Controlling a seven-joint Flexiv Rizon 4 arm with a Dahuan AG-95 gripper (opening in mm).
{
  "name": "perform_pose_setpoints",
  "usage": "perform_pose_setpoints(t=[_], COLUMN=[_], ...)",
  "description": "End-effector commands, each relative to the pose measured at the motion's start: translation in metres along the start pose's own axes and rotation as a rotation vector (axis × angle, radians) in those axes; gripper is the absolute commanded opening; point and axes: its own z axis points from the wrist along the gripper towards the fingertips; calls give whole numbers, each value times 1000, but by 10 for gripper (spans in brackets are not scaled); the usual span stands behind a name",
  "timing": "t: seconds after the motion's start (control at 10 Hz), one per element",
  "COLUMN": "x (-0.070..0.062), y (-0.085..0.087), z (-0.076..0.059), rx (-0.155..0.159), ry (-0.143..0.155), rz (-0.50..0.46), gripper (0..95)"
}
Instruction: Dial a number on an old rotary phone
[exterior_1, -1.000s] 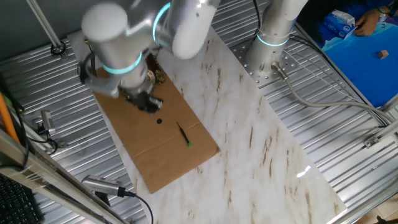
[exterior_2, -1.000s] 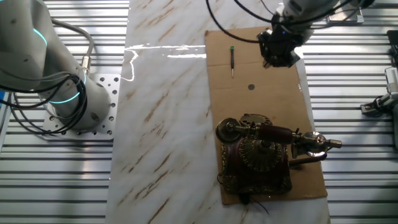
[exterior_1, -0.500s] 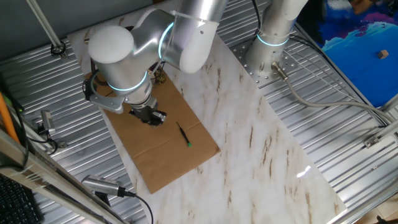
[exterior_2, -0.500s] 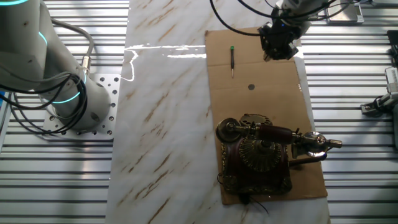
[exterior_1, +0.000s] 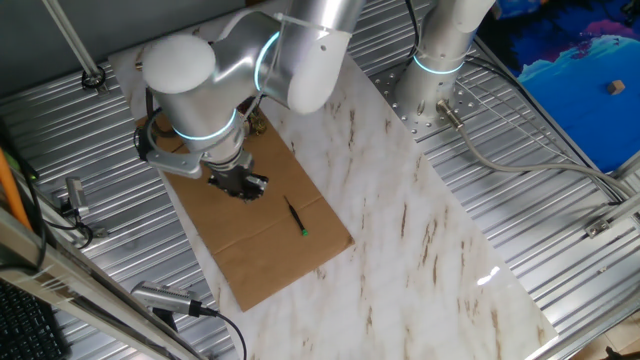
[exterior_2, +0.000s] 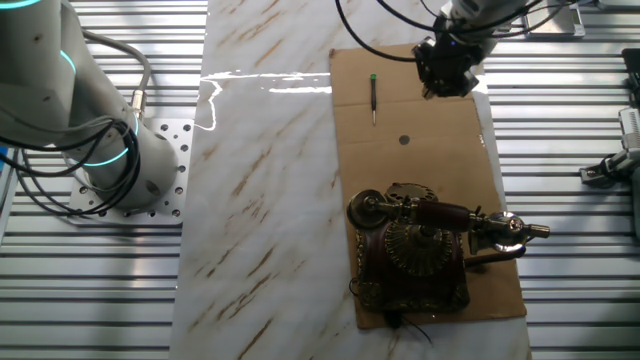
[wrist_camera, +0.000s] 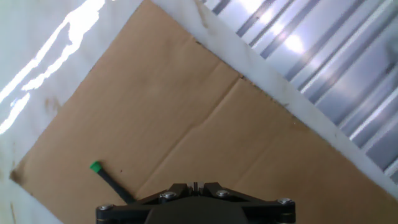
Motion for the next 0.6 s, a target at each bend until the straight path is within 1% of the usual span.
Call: perform_pose_setpoints(t=[0.1, 0.2, 0.3, 0.4, 0.5, 0.6], x=[-1, 4, 11, 16, 26, 31], y=[0, 8, 20, 27, 45, 58], z=[0, 2, 4, 6, 10, 14], rx=[0, -14, -16, -16, -18, -19], ry=[19, 27, 26, 24, 18, 17], rz=[-56, -94, -108, -106, -87, -86], gripper=[0, 0, 190, 190, 380, 380])
